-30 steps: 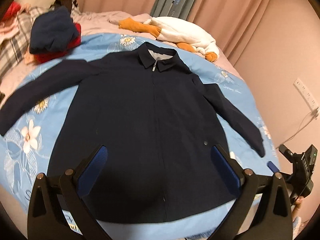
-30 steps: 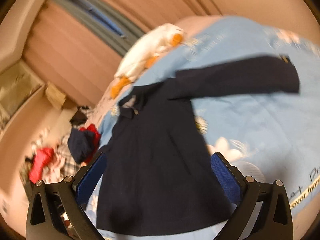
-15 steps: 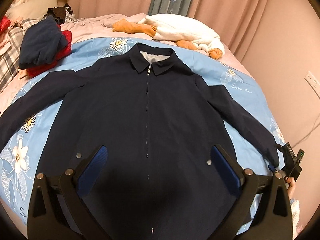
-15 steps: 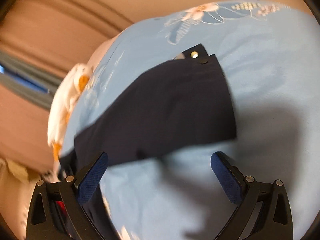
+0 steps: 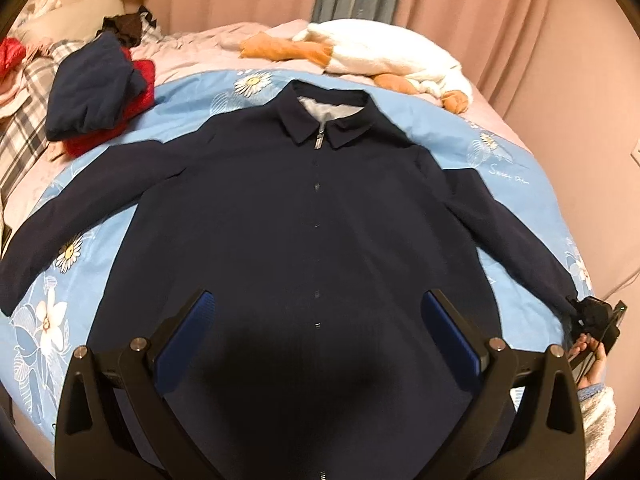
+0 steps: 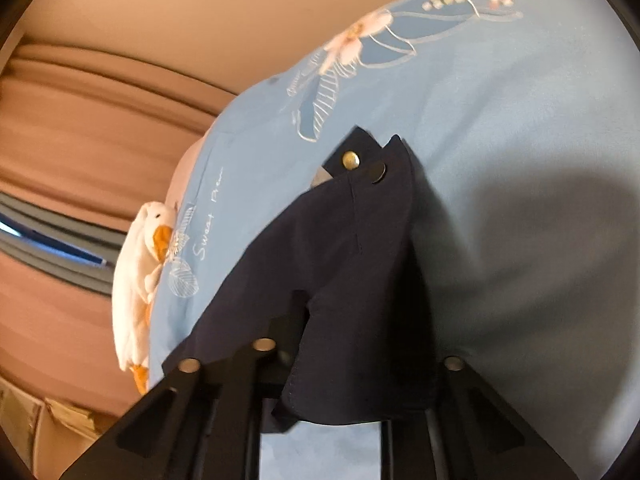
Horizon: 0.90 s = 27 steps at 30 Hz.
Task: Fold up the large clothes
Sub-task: 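Grasp the navy jacket's sleeve cuff with the right tool and lift it, then carry the sleeve across the jacket body toward the other sleeve and lay it down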
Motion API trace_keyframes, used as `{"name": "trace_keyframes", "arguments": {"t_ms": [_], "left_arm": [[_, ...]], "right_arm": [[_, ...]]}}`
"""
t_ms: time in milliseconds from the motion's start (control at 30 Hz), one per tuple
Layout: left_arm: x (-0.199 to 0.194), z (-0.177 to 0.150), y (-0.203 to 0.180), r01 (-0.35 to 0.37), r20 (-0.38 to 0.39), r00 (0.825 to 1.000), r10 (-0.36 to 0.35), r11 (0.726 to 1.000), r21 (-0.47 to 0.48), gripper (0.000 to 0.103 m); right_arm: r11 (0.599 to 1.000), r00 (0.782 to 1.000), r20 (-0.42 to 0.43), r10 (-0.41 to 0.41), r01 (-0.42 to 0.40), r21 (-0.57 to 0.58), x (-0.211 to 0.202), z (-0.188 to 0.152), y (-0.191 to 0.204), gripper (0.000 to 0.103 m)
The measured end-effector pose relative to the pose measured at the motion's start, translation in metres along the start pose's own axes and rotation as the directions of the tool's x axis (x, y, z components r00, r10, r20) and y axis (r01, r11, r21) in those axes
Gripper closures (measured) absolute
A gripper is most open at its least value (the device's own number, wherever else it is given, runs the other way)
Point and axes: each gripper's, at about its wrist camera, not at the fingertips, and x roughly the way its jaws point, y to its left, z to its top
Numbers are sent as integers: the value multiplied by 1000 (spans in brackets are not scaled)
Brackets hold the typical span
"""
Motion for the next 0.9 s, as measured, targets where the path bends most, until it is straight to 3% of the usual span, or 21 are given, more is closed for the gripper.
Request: {"name": "trace_keyframes", "arguments": {"t_ms": [167, 233, 367, 533, 667, 700, 733, 900], "left_arm": [[0, -3, 34, 11, -49, 999, -13, 999, -47, 0], [-4, -3, 44, 5, -48, 999, -7, 998, -58, 0], [-14, 1, 71, -2, -35, 999, -2, 995, -98, 0], [-26, 8, 104, -11, -13, 1000, 9, 989, -147, 0], [-33, 15, 134, -24, 13, 1000, 27, 981, -192, 0], [-33, 17, 141, -27, 15, 999, 30, 979, -203, 0], [-34, 18, 151, -32, 19, 999, 37, 975, -221, 0], [-33, 22, 192, -70, 31, 996, 82, 954, -292, 0]], "right_arm": [[968, 996, 69, -62, 77, -237, -24, -8, 55, 96], [931, 995, 76, -66, 89, -355, -30, -11, 93, 96], [805, 988, 138, -63, 133, -579, -46, -31, 195, 96], [603, 983, 184, 29, 130, -787, -63, -96, 320, 96], [432, 983, 152, 105, 92, -897, -55, -176, 394, 96], [366, 984, 126, 128, 71, -928, -54, -209, 411, 96], [325, 985, 103, 140, 53, -944, -51, -227, 417, 96], [29, 993, -27, 119, -30, -999, -22, -363, 425, 96]]}}
